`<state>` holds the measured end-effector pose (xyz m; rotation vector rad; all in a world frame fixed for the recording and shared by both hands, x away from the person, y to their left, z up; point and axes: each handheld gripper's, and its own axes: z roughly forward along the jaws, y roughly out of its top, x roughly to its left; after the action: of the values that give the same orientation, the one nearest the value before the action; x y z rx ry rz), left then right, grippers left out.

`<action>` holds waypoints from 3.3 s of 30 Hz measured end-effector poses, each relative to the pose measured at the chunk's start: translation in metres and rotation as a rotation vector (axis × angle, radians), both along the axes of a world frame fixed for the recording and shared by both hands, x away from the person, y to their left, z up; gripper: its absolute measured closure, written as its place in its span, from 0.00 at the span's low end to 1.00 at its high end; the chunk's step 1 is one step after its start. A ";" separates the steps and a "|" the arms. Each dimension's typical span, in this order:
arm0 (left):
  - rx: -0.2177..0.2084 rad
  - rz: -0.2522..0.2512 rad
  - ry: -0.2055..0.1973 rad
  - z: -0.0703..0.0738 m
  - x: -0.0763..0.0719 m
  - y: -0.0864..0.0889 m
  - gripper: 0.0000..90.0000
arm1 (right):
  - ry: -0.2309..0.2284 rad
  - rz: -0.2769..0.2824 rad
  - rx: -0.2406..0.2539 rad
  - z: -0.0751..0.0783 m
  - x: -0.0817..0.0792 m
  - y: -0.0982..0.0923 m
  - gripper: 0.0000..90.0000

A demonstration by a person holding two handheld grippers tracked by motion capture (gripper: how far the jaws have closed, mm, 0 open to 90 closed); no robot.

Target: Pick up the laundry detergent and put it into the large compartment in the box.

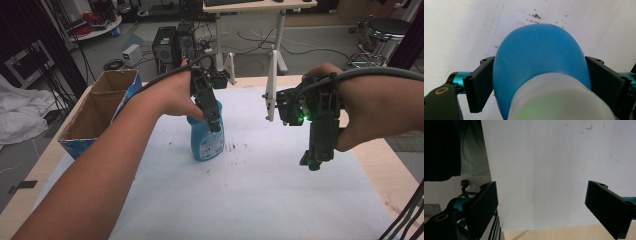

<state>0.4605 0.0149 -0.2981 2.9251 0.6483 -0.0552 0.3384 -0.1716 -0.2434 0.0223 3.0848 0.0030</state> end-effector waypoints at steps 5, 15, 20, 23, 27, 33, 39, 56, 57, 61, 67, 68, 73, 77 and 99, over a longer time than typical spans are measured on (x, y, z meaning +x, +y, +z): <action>-0.003 -0.010 -0.001 0.000 0.000 0.000 0.19 | -0.003 -0.002 0.001 0.000 0.000 0.000 0.12; -0.001 0.005 -0.001 0.000 0.000 0.001 0.24 | 0.000 0.003 -0.007 -0.002 0.000 0.002 0.12; -0.007 0.004 0.004 0.000 0.000 0.000 0.28 | -0.001 0.004 -0.005 -0.002 0.000 0.002 0.12; -0.010 0.005 0.008 0.001 0.000 0.000 0.30 | -0.001 0.006 -0.005 -0.002 0.000 0.002 0.12; -0.004 0.006 0.014 0.000 0.000 0.000 0.33 | -0.003 0.002 -0.004 -0.001 0.000 0.001 0.12; 0.014 0.010 -0.002 0.000 0.000 0.000 0.39 | -0.004 -0.003 -0.003 -0.001 0.000 0.001 0.12; 0.022 0.006 -0.011 0.000 0.000 0.000 0.43 | -0.005 -0.004 -0.003 -0.001 -0.001 0.001 0.12; 0.019 -0.041 -0.019 0.022 -0.009 0.005 0.44 | -0.009 0.004 -0.002 0.000 -0.002 0.000 0.12; 0.019 -0.039 -0.020 0.025 -0.011 0.006 0.44 | -0.010 0.005 -0.002 0.000 -0.003 0.001 0.12; 0.026 -0.046 -0.020 0.036 -0.013 0.011 0.44 | -0.012 0.008 0.000 0.002 -0.004 0.001 0.12; 0.026 -0.010 -0.022 0.052 -0.017 0.031 0.44 | -0.016 0.013 0.004 0.003 -0.005 0.003 0.12; 0.026 -0.010 -0.022 0.052 -0.017 0.031 0.44 | -0.016 0.013 0.004 0.003 -0.005 0.003 0.12; 0.042 0.009 -0.025 0.065 -0.024 0.049 0.44 | -0.016 0.017 0.001 0.003 -0.005 0.005 0.12; 0.047 0.023 -0.031 0.076 -0.028 0.059 0.43 | -0.016 0.025 0.001 0.004 -0.005 0.007 0.12; 0.058 0.116 -0.035 0.156 -0.050 0.119 0.43 | -0.023 0.043 -0.018 0.008 -0.004 0.019 0.12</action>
<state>0.4110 0.1340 -0.1416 2.9291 0.8251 0.0281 0.3342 -0.1530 -0.2354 -0.0450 3.0617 -0.0221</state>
